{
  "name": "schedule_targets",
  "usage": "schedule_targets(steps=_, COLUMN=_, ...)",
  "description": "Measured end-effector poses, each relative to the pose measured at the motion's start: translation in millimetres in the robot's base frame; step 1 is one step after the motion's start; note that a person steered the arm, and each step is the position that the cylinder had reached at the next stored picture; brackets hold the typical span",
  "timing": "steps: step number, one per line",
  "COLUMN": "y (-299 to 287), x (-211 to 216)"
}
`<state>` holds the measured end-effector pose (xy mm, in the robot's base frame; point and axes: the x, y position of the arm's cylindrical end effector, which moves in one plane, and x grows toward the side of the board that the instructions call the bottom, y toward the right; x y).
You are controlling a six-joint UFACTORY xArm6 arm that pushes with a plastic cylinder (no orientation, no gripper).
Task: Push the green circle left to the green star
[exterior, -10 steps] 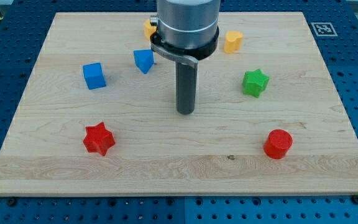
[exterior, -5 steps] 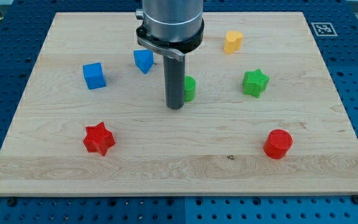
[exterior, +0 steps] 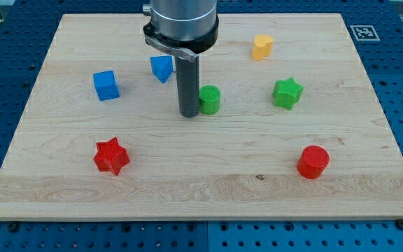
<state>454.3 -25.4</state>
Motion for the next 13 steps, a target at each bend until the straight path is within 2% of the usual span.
schedule_targets(steps=13, y=22, x=-28)
